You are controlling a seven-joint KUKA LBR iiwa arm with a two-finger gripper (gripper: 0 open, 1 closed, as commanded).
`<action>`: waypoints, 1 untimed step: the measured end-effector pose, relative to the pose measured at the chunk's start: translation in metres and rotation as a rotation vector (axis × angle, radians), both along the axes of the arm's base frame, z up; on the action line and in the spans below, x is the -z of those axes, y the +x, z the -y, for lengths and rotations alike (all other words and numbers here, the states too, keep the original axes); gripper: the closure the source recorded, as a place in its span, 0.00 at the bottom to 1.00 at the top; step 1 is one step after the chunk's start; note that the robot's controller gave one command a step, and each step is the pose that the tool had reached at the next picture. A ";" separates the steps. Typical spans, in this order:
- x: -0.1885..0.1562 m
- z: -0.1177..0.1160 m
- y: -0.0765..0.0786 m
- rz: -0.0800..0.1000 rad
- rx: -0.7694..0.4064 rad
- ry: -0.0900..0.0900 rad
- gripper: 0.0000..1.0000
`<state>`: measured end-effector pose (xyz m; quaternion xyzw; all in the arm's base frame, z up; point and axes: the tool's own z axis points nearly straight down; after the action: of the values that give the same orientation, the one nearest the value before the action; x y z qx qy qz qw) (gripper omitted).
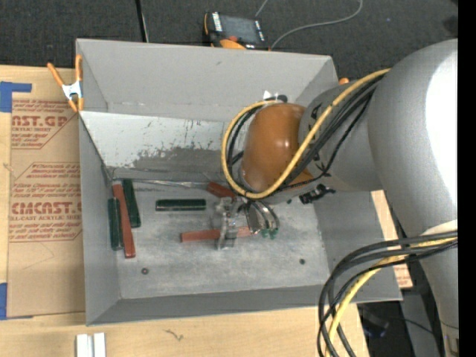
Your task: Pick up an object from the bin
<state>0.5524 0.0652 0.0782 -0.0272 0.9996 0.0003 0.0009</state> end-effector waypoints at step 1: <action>-0.023 0.000 0.000 0.001 0.000 0.000 1.00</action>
Offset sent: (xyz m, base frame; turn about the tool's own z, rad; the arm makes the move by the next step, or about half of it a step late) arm 0.0000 0.0001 0.0223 0.0000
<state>0.5528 0.0655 0.1014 -0.0270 0.9996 0.0004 0.0014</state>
